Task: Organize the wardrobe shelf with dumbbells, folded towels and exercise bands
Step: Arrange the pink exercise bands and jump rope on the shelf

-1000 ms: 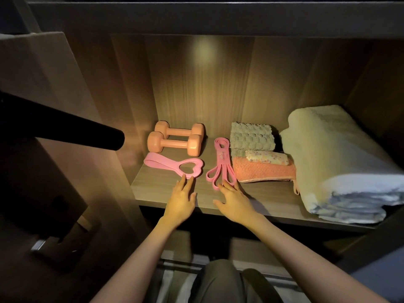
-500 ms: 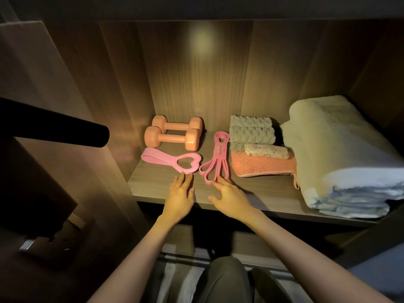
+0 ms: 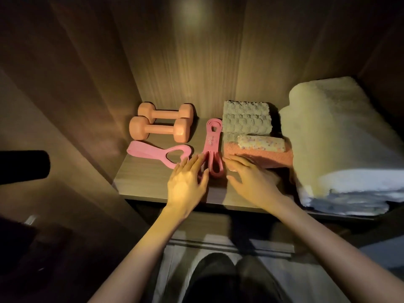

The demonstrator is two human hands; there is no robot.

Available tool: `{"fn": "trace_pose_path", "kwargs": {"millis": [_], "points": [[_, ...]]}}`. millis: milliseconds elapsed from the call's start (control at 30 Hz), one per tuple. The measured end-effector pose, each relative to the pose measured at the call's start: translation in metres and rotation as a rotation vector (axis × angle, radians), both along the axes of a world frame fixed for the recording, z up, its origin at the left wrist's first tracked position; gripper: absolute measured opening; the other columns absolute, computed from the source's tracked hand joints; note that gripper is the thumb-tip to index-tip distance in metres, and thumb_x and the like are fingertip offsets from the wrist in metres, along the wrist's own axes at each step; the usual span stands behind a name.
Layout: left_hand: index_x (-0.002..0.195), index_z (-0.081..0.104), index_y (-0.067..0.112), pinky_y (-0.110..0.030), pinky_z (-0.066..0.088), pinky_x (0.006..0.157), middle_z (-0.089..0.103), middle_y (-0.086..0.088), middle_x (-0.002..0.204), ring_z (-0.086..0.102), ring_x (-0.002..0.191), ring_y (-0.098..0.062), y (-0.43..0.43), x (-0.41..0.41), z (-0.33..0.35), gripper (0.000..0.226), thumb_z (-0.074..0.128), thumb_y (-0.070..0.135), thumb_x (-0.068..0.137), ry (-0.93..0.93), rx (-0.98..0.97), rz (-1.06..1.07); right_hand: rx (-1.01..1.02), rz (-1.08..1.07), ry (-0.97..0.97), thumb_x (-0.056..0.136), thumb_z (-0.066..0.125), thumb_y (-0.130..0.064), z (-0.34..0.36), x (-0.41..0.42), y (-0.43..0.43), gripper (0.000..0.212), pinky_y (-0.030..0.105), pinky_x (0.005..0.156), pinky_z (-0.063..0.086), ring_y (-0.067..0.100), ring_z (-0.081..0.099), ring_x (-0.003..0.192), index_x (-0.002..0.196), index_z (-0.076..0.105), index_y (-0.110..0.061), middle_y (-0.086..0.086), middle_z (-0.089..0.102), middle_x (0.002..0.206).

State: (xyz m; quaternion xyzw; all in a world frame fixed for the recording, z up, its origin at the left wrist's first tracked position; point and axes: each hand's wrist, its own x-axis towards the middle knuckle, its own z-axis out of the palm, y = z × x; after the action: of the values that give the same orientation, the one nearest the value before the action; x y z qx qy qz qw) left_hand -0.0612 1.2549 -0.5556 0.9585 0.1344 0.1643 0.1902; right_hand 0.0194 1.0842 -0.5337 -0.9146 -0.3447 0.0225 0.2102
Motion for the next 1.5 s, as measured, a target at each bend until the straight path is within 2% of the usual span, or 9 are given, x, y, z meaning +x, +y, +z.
{"fn": "trace_pose_path", "kwargs": {"millis": [167,300,367,500,633,833,1167,1333,1500], "points": [[0.148,0.031,0.027,-0.037,0.021,0.116,0.033,0.002,0.154,0.025,0.143,-0.022,-0.033,0.009,0.064,0.054,0.045,0.04,0.097,0.147,-0.038,-0.071,-0.104,-0.057,0.047,0.098,0.047,-0.032,0.072,-0.006,-0.032,0.051,0.039,0.107,0.041,0.018,0.04,0.135,0.147,0.033,-0.028,-0.003,0.035,0.152],[0.126,0.057,0.014,-0.041,0.045,0.098,0.06,-0.007,0.127,0.054,0.117,-0.025,-0.06,0.004,0.129,0.043,0.046,0.042,0.095,0.137,0.001,-0.126,-0.128,-0.119,0.103,0.097,0.047,-0.028,0.136,-0.024,-0.061,0.029,0.035,0.081,0.05,0.025,0.065,0.097,0.117,0.062,-0.014,0.009,0.068,0.107],[0.121,0.06,0.014,-0.037,0.048,0.091,0.067,-0.007,0.113,0.061,0.105,-0.024,-0.077,-0.004,0.163,0.045,0.042,0.046,0.097,0.159,0.021,-0.165,-0.101,-0.143,0.074,0.095,0.051,-0.023,0.169,-0.036,-0.08,0.033,0.032,0.087,0.046,0.023,0.061,0.105,0.127,0.058,-0.015,0.007,0.066,0.115],[0.139,0.047,0.022,-0.039,0.04,0.105,0.057,-0.005,0.134,0.051,0.123,-0.023,-0.114,-0.019,0.209,0.048,0.038,0.046,0.098,0.185,0.042,-0.308,-0.104,-0.18,0.081,0.096,0.051,-0.024,0.215,-0.062,-0.12,0.048,0.032,0.112,0.027,0.019,0.04,0.133,0.143,0.042,-0.021,0.001,0.048,0.143],[0.146,0.035,0.025,-0.04,0.027,0.115,0.043,-0.004,0.147,0.039,0.135,-0.024,-0.153,-0.007,0.237,0.05,0.033,0.045,0.1,0.223,0.059,-0.436,-0.109,-0.279,0.051,0.096,0.052,-0.024,0.236,-0.078,-0.155,0.049,0.033,0.118,0.013,0.016,0.034,0.139,0.144,0.041,-0.023,-0.002,0.042,0.148],[0.149,0.028,0.028,-0.04,0.021,0.117,0.026,0.002,0.156,0.026,0.143,-0.024,-0.22,0.018,0.255,0.05,0.03,0.044,0.101,0.232,0.115,-0.719,-0.029,-0.625,0.034,0.096,0.053,-0.024,0.256,-0.107,-0.21,0.047,0.037,0.12,0.017,0.017,0.035,0.139,0.142,0.044,-0.022,-0.002,0.045,0.146],[0.149,0.029,0.023,-0.039,0.026,0.115,0.034,-0.001,0.153,0.028,0.142,-0.023,-0.353,0.007,0.266,0.052,0.036,0.04,0.1,0.157,0.192,-1.173,-0.012,-1.185,0.046,0.095,0.054,-0.026,0.257,-0.178,-0.316,0.049,0.04,0.118,0.017,0.018,0.035,0.138,0.142,0.044,-0.021,-0.001,0.045,0.146],[0.151,0.022,0.023,-0.037,0.024,0.116,0.028,0.0,0.156,0.024,0.144,-0.022,-0.426,0.008,0.264,0.055,0.034,0.041,0.101,0.13,0.232,-1.292,-0.043,-1.301,0.083,0.095,0.052,-0.029,0.254,-0.19,-0.377,0.051,0.041,0.118,0.017,0.016,0.034,0.138,0.145,0.039,-0.026,-0.004,0.04,0.149],[0.151,0.021,0.022,-0.04,0.022,0.117,0.023,-0.001,0.157,0.019,0.145,-0.023,-0.517,0.027,0.256,0.055,0.035,0.039,0.101,0.129,0.232,-1.325,-0.054,-1.295,-0.085,0.084,0.065,-0.008,0.246,-0.176,-0.459,0.048,0.056,0.105,0.037,0.029,0.054,0.122,0.131,0.057,-0.01,0.01,0.058,0.133]]}}
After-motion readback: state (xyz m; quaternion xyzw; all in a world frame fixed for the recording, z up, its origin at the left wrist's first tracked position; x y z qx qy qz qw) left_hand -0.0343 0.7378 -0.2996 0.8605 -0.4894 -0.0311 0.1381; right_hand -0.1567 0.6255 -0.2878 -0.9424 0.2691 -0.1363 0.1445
